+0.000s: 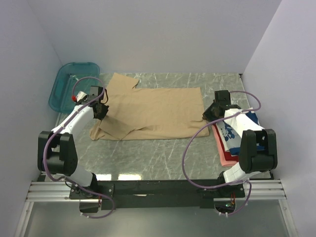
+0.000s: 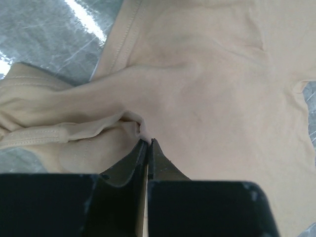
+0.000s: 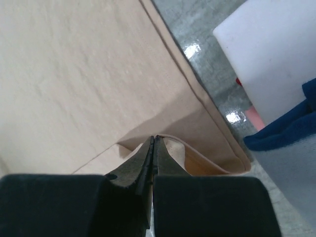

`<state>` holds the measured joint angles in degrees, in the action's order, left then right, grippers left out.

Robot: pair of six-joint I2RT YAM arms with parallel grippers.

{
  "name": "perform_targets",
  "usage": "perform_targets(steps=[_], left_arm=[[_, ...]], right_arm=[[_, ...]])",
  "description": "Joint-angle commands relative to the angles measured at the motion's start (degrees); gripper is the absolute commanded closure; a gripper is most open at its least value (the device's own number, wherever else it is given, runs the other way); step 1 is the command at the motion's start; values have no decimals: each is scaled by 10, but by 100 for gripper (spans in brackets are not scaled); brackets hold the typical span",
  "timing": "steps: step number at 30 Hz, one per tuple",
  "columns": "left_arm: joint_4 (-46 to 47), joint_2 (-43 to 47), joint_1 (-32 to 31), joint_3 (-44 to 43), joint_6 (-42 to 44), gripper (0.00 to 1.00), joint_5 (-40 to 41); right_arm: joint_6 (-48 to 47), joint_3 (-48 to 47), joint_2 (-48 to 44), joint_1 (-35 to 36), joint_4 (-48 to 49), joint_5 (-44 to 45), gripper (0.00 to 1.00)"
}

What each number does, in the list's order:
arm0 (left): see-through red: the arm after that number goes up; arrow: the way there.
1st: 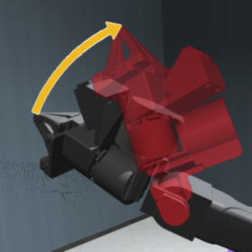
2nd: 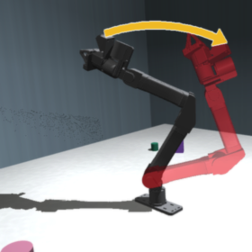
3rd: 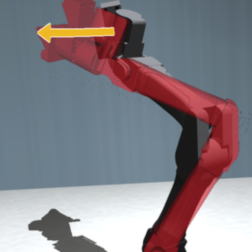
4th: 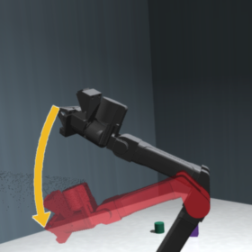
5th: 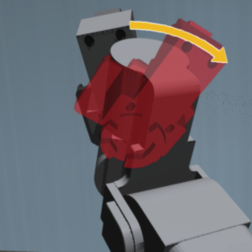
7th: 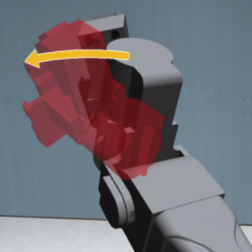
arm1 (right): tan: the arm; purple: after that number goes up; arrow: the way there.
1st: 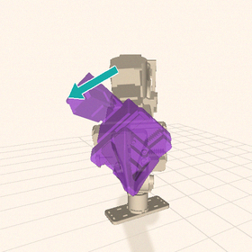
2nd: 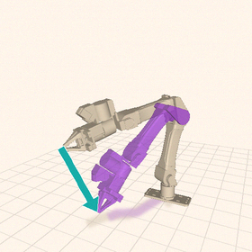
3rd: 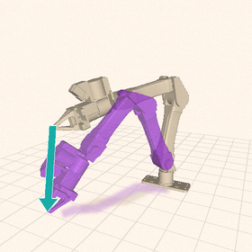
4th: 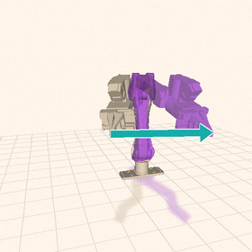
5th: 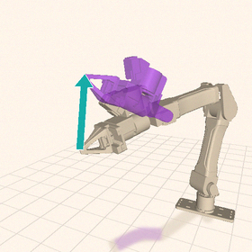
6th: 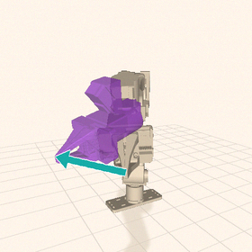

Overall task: Fold and stack the t-shirts
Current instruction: Fold the tshirt

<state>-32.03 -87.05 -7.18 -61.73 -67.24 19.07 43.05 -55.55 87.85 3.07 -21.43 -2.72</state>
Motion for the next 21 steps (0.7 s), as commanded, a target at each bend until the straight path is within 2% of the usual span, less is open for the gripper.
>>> perform_targets(steps=[1,6,9,21], left_arm=[[29,-14,4,-33,17,93,-18],[28,-22,7,-45,19,93,-22],[31,-15,11,-44,20,94,-24],[39,-15,26,-55,33,94,-47]], right_arm=[[-9,-16,1,-11,19,5,100],[-11,4,-5,-28,31,-8,100],[-16,12,-14,-63,38,-18,100],[-20,26,-8,-76,52,-40,100]])
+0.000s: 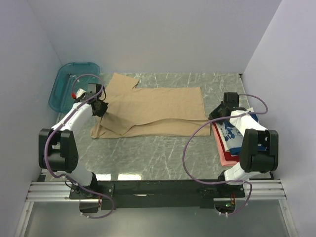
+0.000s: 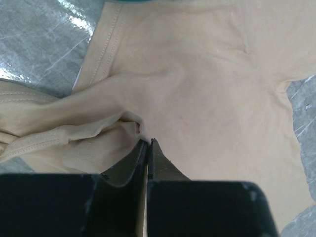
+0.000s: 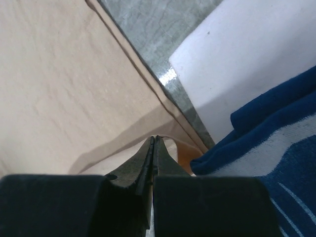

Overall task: Fold and stack the t-shirts
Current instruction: Fold the tshirt

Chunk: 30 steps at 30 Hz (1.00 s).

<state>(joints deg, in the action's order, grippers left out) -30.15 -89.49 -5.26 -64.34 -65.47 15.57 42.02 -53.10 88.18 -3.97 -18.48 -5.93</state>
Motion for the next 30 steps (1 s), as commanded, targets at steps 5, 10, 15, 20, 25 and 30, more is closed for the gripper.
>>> perform_targets(steps=[5,10,15,20,25,30], left_arm=[[18,-4,12,-54,19,94,-19],[12,-26,15,-83,29,94,-27],[9,-46,16,-93,32,94,-31],[18,-56,21,-89,34,93,-40],[37,-64,28,-81,46,85,-62],[66,-21,39,-60,66,51,-91]], right_arm=[[-9,-6,-2,-5,27,-20,100],[-6,-16,13,-5,30,-28,100],[-4,-22,26,-5,34,-33,100],[-1,-39,41,-5,34,-38,100],[-8,-61,53,-5,26,-39,100],[-27,-86,47,-6,6,-51,63]])
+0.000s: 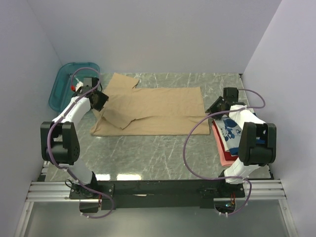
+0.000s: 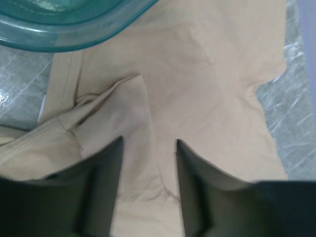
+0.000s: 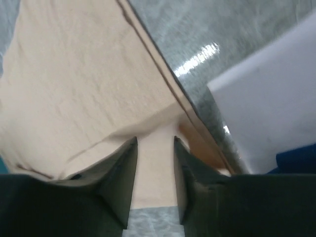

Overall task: Fold and stack the t-shirts
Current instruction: Fold the tshirt

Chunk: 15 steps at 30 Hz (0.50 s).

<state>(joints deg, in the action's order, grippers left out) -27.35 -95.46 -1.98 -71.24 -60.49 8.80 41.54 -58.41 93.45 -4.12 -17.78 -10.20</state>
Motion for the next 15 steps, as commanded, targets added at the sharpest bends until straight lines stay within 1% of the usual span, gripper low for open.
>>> perform_targets(steps=[1,2,3,6,7,9,11,12,13,15], left_arm=[[40,51,6,27,14,45,-22],[35,64,6,35,11,40,-16],[32,89,7,43,3,36,-14],[31,127,7,101,-25,34,-18],[27,151,6,131,-32,33,-12],[18,178,7,164,-48,34,-3],[11,221,7,212,-64,39,16],[12,252,6,230,-77,39,21],[14,267,7,262,-82,40,30],[19,300,6,290,-101,42,31]], right_arm=[[-24,-32,-12,-4,-3,-9,55],[-26,-30,-28,-3,-6,-6,49],[-26,-26,-39,-1,-8,-3,47],[-30,0,-77,10,-15,16,47],[-31,19,-87,16,-16,18,47],[-28,46,-120,21,-12,11,48],[-24,93,-156,37,3,6,48],[-17,108,-168,39,7,7,48],[-14,136,-179,57,15,6,49],[-2,168,-201,64,27,4,50]])
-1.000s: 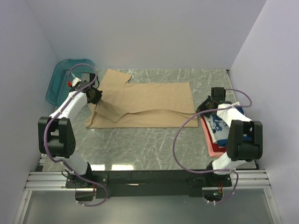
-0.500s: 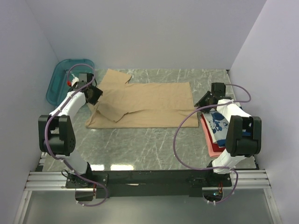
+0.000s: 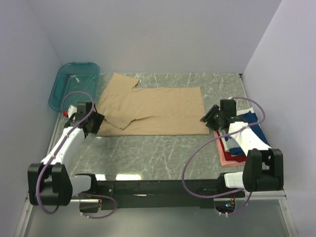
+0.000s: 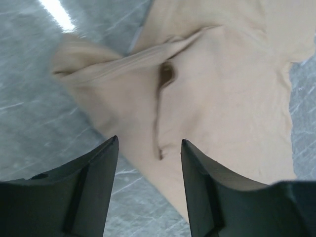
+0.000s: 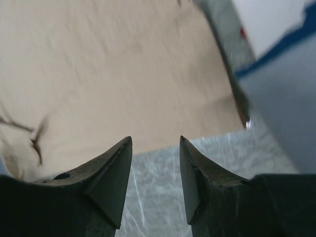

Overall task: Fold and stack the t-shirts
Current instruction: Fold the tshirt

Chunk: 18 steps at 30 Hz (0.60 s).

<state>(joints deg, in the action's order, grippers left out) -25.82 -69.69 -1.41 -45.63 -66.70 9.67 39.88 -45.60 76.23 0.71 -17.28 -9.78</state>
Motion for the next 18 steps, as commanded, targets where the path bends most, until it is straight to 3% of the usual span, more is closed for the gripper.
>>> perform_targets(steps=[1,10,18], left_arm=[[5,50,1,54,-42,42,31],[16,38,12,98,-62,47,66],[68,-18,70,114,-42,51,52]], right_arm=[[19,49,-36,21,24,-1,50],[26,109,-69,28,30,13,52],[21,116,-48,26,34,22,52]])
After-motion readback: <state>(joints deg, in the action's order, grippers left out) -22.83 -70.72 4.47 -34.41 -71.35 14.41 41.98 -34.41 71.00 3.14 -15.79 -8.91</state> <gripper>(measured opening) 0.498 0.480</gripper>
